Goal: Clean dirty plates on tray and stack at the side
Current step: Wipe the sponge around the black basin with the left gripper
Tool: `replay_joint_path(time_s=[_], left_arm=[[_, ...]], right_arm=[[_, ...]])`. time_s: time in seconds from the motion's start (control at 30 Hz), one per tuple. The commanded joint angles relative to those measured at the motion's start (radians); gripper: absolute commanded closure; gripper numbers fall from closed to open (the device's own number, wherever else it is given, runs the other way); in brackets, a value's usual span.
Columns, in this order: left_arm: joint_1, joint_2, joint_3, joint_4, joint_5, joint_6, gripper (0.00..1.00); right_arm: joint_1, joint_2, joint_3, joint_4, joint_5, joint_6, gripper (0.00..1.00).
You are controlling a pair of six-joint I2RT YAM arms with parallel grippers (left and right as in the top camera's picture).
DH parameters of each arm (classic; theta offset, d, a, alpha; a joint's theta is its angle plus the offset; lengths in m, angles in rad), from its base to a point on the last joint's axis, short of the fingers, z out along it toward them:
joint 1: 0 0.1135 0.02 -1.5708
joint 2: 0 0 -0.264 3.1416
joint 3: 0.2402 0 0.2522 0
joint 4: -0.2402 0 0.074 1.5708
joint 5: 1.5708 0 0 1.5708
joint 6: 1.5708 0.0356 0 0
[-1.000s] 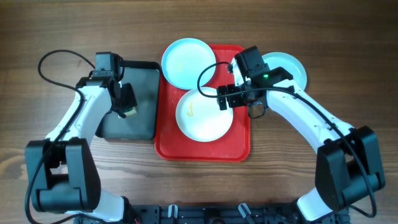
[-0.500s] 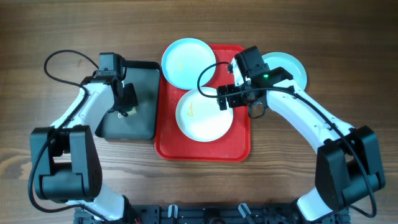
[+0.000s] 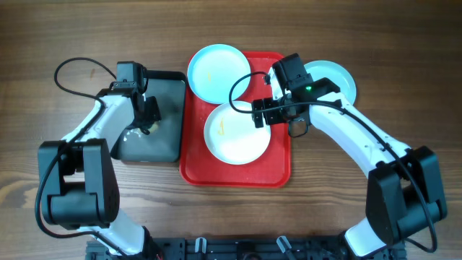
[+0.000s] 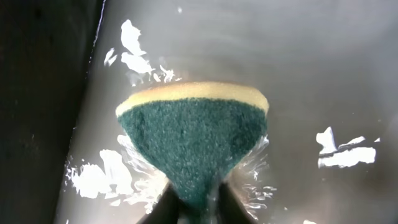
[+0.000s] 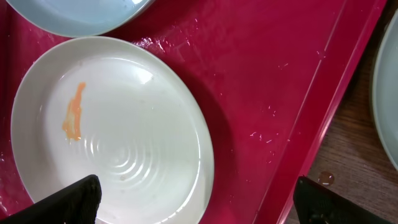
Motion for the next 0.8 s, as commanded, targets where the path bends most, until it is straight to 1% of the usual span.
replay_joint_path(time_s=[0.0,0.13,0.33,0.5,0.57,0.6,0.63,0.7,0.73,0.77], left_arm=[[0.003,-0.006,0.010,0.006,0.001,0.005,0.96],[0.003,-0.080,0.010,-0.007,0.001,0.005,0.96],[0.002,-0.297,0.010,-0.043,0.001,0.005,0.96],[-0.014,-0.417,0.010,-0.044,0.001,0.035,0.96],[-0.024,-0.437,0.010,-0.043,0.005,0.005,0.96],[-0.026,-0.442,0.010,-0.069,0.026,-0.052,0.96],[-0.029,-0.447,0.010,-0.097,0.091,-0.125,0.96],[-0.029,-0.447,0.009,-0.104,0.194,-0.130,0.96],[-0.029,-0.447,0.009,-0.098,0.220,-0.121,0.96],[-0.029,-0.447,0.009,-0.080,0.218,-0.079,0.96]], right_arm=[[-0.003,-0.026,0.018,-0.003,-0.002,0.002,0.01],[-0.003,-0.026,0.018,-0.003,-0.002,0.002,0.00],[-0.003,-0.026,0.018,0.000,-0.002,0.002,0.00],[-0.003,-0.026,0.018,0.007,-0.002,0.002,0.00],[-0.003,-0.026,0.018,0.009,-0.001,0.001,0.00],[-0.003,-0.026,0.018,0.014,-0.001,0.001,0.01],[-0.003,-0.026,0.018,0.015,-0.001,0.002,0.00],[-0.003,-0.026,0.018,0.016,-0.002,0.002,0.01],[-0.003,-0.026,0.018,0.015,-0.002,0.002,0.01],[-0.003,-0.026,0.018,0.014,-0.002,0.002,0.00]])
